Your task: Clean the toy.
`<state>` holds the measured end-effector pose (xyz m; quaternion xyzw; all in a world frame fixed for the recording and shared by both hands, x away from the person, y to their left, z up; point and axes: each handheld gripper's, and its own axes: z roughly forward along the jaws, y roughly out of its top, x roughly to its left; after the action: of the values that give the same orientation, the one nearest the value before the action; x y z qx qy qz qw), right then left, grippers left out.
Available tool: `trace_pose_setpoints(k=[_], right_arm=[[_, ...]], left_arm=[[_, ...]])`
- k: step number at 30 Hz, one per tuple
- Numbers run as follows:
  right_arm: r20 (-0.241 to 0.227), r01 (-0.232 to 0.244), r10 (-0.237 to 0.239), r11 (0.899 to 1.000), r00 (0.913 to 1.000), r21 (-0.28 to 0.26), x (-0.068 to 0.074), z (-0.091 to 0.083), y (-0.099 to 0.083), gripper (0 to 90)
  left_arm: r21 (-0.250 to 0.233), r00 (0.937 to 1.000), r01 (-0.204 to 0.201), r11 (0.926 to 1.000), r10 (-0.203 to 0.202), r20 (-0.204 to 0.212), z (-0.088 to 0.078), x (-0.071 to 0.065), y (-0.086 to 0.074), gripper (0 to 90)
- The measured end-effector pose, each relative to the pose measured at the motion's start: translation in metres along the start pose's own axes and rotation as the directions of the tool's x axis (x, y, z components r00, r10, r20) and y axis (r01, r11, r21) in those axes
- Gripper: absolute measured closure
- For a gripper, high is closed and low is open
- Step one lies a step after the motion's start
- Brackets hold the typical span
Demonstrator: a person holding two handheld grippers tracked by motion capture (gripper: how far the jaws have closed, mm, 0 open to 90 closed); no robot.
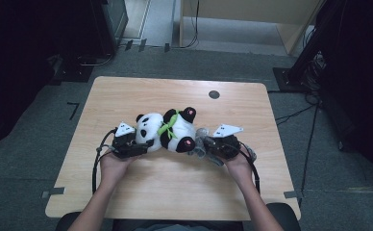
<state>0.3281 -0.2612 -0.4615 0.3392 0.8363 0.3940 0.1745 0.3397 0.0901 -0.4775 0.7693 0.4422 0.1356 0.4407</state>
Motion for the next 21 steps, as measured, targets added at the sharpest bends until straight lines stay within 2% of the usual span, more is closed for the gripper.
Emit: trace_pose_setpoints(k=[6,9,13,17,21], right_arm=[[0.011,-0.020,0.020,1.000,0.9997,-0.015,-0.018,0.016,0.014,76.3],[0.008,-0.066,0.066,0.998,0.9978,-0.023,-0.032,0.023,0.013,76.2],[0.013,-0.136,0.137,0.989,0.9905,-0.049,-0.049,0.028,0.007,76.2],[0.018,-0.171,0.172,0.984,0.9848,-0.058,-0.059,0.025,0.002,76.2],[0.033,-0.164,0.166,0.985,0.9855,-0.055,-0.062,0.015,0.001,75.8]], left_arm=[[-0.004,1.0000,0.002,1.0000,-0.002,0.002,0.000,0.000,-0.001,32.0],[-0.011,1.0000,0.007,0.9999,-0.007,-0.001,0.000,0.000,-0.001,31.7],[-0.029,1.0000,0.008,0.9995,-0.008,-0.001,0.001,0.000,-0.003,29.6],[-0.032,0.9999,-0.006,0.9995,0.006,-0.009,0.001,0.000,-0.003,24.6],[-0.036,0.9999,-0.016,0.9992,0.015,-0.008,0.001,0.000,-0.003,21.0]])
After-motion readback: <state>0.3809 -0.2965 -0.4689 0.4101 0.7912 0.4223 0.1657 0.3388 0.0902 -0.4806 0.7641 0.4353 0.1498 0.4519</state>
